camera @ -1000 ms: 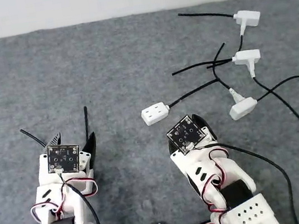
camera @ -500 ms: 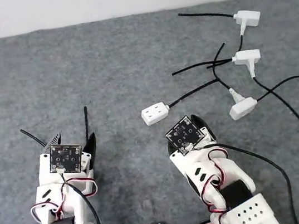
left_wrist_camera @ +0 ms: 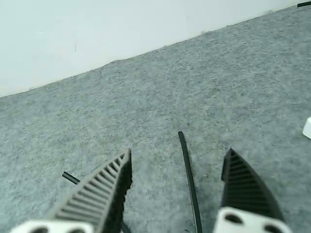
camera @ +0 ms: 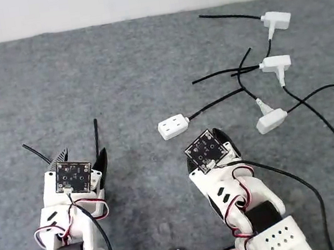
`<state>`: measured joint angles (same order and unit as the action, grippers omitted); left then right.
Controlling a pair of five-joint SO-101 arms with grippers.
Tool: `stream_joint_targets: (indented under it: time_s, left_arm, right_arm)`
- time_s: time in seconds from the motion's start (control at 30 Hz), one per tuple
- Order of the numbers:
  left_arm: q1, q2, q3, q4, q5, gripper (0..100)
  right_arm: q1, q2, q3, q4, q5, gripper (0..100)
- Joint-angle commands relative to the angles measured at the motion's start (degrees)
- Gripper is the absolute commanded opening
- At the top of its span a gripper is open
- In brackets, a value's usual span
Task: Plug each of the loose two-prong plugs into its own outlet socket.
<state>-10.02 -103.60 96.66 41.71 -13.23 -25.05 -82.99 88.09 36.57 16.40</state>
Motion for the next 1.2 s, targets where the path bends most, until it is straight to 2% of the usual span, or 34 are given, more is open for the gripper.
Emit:
stream_joint_targets:
  time_s: [0.0, 0.17, 0.5, 0.7, 0.83, 0.97, 1.17]
  left_arm:
    - [0.1, -0.5, -0.2, -0.2, -0.4, 30]
    - [0.1, -0.5, -0.4, -0.2, -0.4, 30]
    - [-0.4, -0.3, -3.6, 2.6, 2.8, 30]
    - [-0.4, -0.3, -3.3, 2.7, 2.6, 30]
    - [0.0, -0.4, -0.2, -0.4, 0.9, 30]
    - [-0.3, -0.4, -0.2, -0.4, 0.4, 30]
    - [-0.4, -0.5, -0.2, -0.5, 0.4, 30]
  right_arm:
    - [-0.2, -0.8, -0.9, 0.4, -1.0, 25.1]
    - [-0.3, -0.8, -3.3, 3.6, -4.1, 25.1]
    - [-1.6, -0.1, -5.7, 5.5, -4.1, 25.2]
    - [-2.9, 13.0, -11.2, 5.6, -3.8, 25.5]
    - [-8.5, 24.9, -16.3, 7.9, -2.5, 25.5]
    - [-16.0, 33.8, -22.6, 16.5, 0.4, 25.5]
    - [-30.4, 37.3, -23.3, 19.6, 1.0, 25.5]
